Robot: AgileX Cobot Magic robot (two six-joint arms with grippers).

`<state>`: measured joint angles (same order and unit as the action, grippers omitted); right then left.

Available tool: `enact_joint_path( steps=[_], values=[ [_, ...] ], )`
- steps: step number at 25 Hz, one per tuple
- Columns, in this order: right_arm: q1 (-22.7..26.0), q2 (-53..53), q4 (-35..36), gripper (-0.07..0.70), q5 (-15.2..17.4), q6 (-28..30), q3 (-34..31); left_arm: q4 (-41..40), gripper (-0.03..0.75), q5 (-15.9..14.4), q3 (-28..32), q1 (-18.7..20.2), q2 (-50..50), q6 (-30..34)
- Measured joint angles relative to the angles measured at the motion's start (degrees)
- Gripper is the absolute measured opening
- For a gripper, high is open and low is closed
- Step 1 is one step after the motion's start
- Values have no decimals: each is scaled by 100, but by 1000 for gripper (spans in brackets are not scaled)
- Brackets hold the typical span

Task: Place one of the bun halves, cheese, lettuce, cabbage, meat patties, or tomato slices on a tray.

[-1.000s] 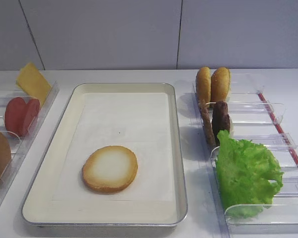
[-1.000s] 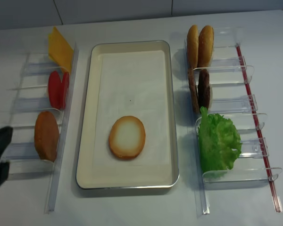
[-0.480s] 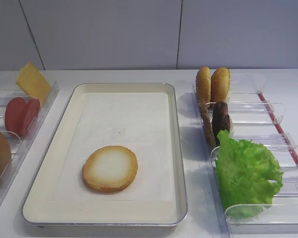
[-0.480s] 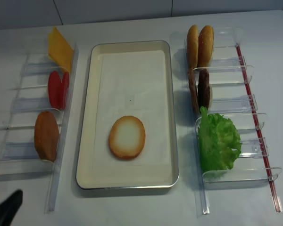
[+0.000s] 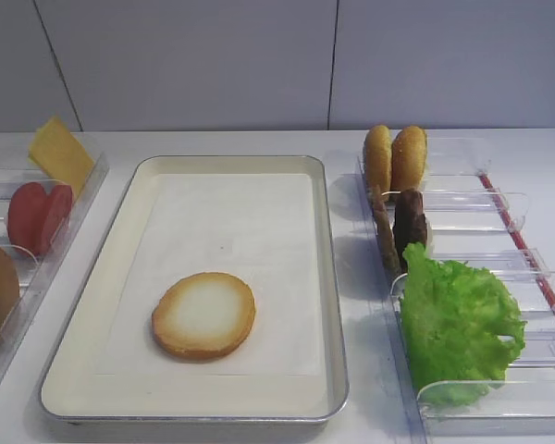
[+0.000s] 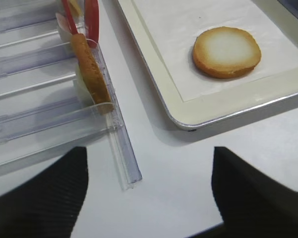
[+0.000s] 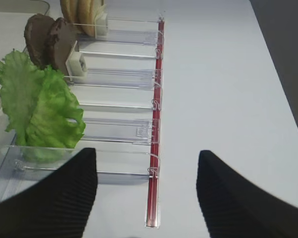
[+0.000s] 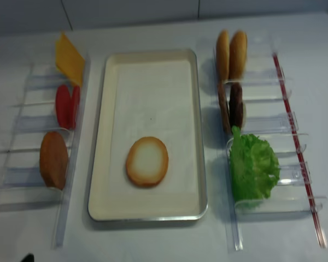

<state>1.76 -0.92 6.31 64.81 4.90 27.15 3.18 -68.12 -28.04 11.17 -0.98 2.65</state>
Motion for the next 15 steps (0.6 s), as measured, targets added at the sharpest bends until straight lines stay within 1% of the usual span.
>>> enact_joint_path(
  steps=[12, 15],
  values=[
    [0, 0, 0, 459, 0, 0, 0, 0, 484, 26, 13, 0, 0, -80],
    [0, 0, 0, 458, 0, 0, 0, 0, 484, 26, 25, -107, 0, -80]
  ],
)
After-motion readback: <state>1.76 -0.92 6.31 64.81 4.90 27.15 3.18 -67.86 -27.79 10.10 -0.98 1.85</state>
